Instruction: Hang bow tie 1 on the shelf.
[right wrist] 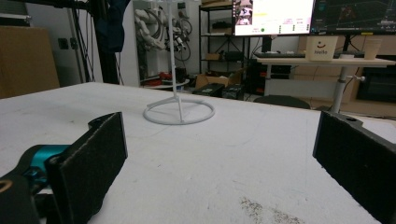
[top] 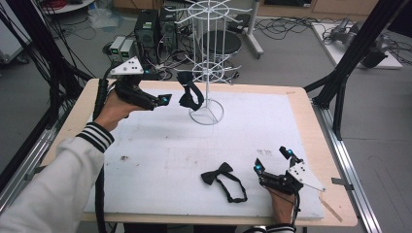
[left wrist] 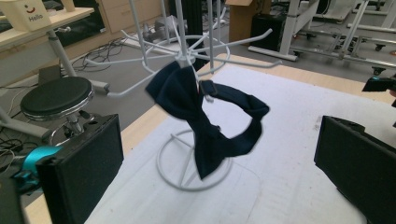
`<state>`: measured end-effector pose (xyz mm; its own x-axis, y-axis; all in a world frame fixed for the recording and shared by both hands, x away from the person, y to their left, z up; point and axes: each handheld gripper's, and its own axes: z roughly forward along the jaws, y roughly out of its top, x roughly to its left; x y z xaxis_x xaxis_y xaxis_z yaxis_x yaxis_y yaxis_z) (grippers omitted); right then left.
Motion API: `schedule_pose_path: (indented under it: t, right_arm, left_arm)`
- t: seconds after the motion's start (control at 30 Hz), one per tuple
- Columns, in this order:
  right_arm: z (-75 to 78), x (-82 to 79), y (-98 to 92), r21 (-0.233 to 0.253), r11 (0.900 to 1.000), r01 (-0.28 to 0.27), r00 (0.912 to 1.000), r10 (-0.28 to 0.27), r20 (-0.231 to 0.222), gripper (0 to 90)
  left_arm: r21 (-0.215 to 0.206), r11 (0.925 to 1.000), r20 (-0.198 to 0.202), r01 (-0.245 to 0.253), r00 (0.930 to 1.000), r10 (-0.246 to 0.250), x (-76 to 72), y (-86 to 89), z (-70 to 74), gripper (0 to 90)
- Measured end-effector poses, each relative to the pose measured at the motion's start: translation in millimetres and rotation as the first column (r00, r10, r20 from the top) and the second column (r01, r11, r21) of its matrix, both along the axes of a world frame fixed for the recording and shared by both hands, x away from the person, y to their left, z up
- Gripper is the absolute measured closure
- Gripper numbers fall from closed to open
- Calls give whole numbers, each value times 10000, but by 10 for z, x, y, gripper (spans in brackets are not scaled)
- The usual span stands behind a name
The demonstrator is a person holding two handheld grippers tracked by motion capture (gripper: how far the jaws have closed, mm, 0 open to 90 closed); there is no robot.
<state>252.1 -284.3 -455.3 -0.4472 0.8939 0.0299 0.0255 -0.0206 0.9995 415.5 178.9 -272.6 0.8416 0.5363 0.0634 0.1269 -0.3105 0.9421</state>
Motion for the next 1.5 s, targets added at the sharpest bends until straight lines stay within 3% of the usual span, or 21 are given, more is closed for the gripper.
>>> schedule_pose_path:
  t: [0.2,0.5,0.8,1.27,1.5]
  right_arm:
    - [-1,-1,1,-29,10000,12,10000,-12,12,22]
    - [0,-4,1,-13,10000,23,10000,-23,-33,22]
    - [-1,-4,1,-27,10000,45,10000,-44,38,22]
    - [-1,-5,2,-48,10000,52,10000,-52,54,22]
    - [-1,-2,-1,-84,10000,54,9999,-53,101,22]
  left_arm:
    - [-173,9996,143,-227,9996,230,-175,170,-66,17]
    - [-622,9959,390,-656,9969,681,-448,472,-275,17]
    - [-937,9924,478,-794,9953,841,-604,600,-452,18]
    - [-1642,9789,429,-1215,9906,1302,-821,799,-826,18]
    - [-1666,9782,353,-1242,9906,1318,-867,836,-951,18]
